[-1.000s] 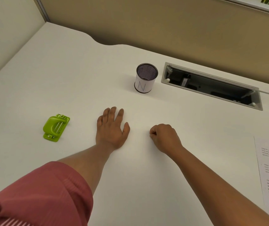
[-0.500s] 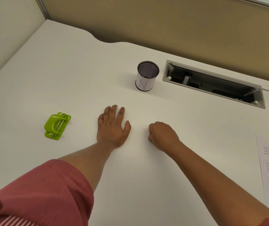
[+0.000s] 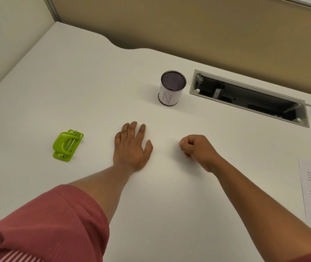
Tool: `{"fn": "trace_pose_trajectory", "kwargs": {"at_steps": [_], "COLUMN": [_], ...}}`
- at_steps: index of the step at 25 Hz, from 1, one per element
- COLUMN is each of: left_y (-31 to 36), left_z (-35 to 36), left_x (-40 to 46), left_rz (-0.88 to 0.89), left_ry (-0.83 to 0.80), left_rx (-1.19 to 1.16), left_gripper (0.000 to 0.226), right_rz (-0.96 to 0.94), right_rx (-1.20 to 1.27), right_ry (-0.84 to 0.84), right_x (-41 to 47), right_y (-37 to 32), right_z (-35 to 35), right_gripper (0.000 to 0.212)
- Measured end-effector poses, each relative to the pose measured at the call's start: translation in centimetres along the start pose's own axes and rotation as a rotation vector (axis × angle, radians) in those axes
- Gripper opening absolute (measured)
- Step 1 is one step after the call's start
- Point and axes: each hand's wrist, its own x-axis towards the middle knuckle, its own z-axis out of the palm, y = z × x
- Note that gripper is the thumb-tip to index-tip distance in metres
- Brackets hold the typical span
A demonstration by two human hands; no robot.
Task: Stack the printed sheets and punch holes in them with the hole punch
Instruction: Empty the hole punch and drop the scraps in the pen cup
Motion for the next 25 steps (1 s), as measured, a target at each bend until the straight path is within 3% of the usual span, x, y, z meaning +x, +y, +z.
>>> {"fn": "trace_pose_trajectory", "kwargs": {"at_steps": [6,11,17,25], "left_y": [0.0,0.0,0.0,0.0], "left_z": [0.0,-0.2,-0.4,-0.6], "left_x": [-0.1,0.0,0.0,-0.1], "left_rz": [0.001,0.0,0.0,0.005], "left_ry": [0.008,-0.006,-0.019,-0.023], "left_rx": [0.003,0.009,0.007,0.009], "left_gripper": [0.066,0.066,0.066,0.066], "right_rz": [-0.161,-0.325,-0.26,-0.252], "right_rx": [0.105,-0.119,-0.453,-0.137], "right_ry": [0.196,0.38,0.438,0.514], "right_x": [3.6,9.1,13.0,10.4], "right_y": [-6.8,-13.6,-14.0,-12.0], "right_z": [-1.2,-2.7,-3.0,-2.5], "right_gripper": [0.021,0.029,0.019,0.018]}}
